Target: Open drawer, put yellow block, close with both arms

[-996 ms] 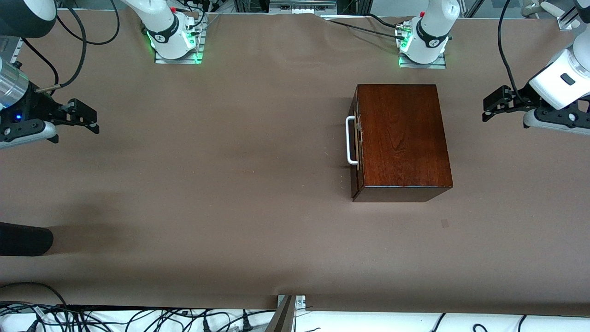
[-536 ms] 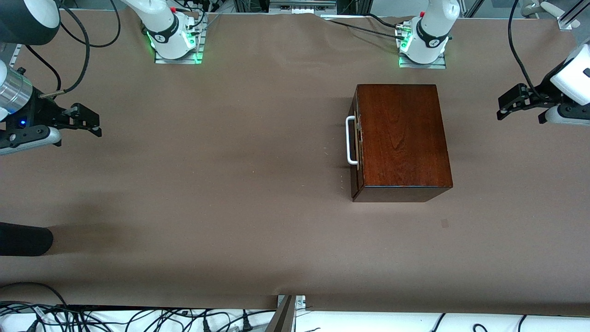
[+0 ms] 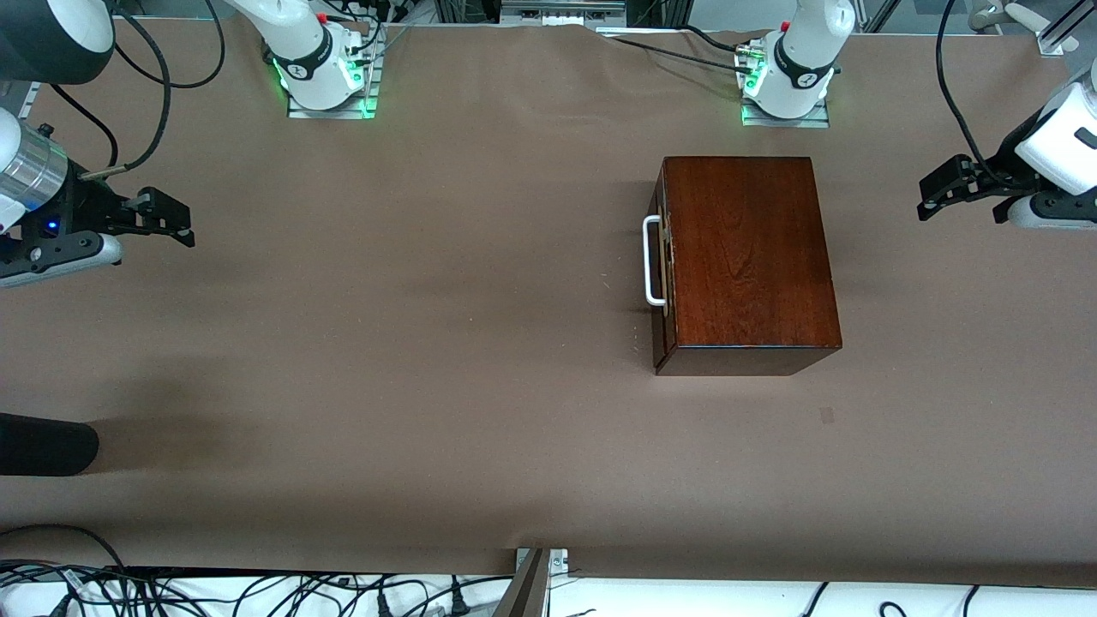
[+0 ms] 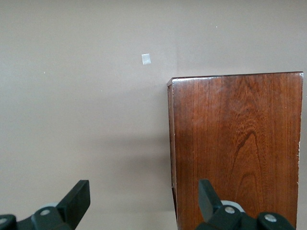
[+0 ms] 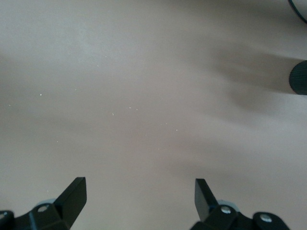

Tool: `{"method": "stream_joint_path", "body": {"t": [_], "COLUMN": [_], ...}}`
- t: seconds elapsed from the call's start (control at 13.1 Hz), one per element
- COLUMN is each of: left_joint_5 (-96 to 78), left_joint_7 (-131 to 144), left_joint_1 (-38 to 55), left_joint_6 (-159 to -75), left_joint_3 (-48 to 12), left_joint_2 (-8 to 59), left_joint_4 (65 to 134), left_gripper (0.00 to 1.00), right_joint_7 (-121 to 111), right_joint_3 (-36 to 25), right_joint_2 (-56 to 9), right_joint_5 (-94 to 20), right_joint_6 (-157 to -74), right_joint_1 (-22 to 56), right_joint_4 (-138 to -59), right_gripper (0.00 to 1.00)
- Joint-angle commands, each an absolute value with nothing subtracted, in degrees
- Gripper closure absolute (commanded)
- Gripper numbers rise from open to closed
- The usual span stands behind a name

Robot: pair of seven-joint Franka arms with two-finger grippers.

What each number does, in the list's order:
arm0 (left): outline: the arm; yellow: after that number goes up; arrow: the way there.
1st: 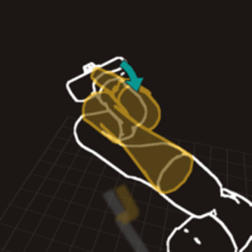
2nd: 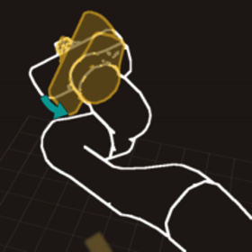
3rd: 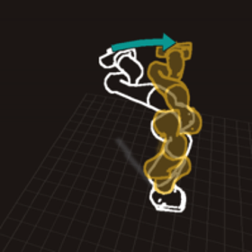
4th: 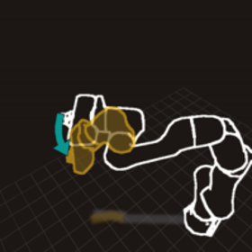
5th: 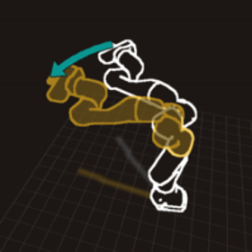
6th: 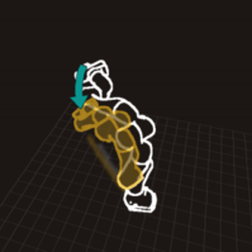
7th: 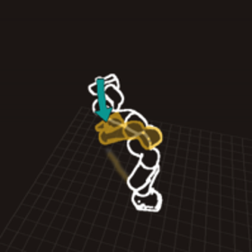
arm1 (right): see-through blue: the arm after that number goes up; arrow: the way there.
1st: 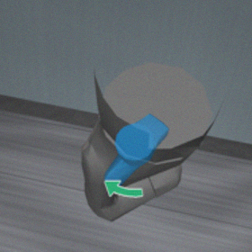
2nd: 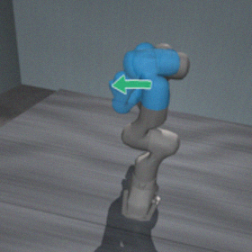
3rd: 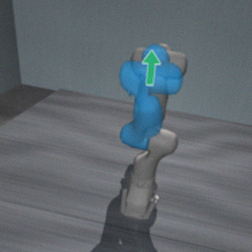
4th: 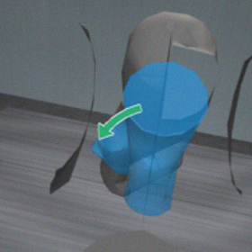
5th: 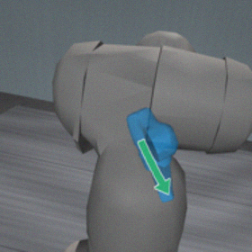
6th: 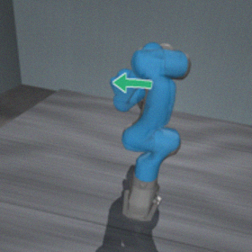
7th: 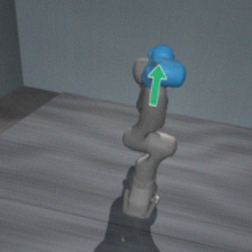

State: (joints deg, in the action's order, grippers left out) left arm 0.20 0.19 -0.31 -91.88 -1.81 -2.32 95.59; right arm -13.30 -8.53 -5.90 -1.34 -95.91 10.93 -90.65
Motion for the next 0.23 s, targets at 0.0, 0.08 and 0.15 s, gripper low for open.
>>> {"method": "stream_joint_path", "body": {"t": [0.0, 0.08, 0.15], "left_joint_5": [1.32, 1.41, 1.41], "left_joint_7": [1.23, 1.14, 1.14], "left_joint_1": [-1.14, -0.97, -0.88], "left_joint_6": [-91.06, -91.05, -91.05], "left_joint_3": [-2.81, -2.9, -2.81], "left_joint_2": [-4.22, -4.22, -4.13], "left_joint_4": [97.38, 97.38, 97.38], "left_gripper": [0.0, 0.0, 0.0], "right_joint_7": [-13.45, -13.45, -13.53], "right_joint_3": [-8.7, -8.7, -8.7], "right_joint_2": [-5.89, -5.89, -5.89], "right_joint_5": [-1.14, -1.14, -1.14], "right_joint_6": [-94.83, -94.83, -94.83], "right_joint_1": [11.16, 11.16, 11.16], "right_joint_4": [-90.26, -90.26, -90.26], "right_gripper": [0.0, 0.0, 0.0]}}
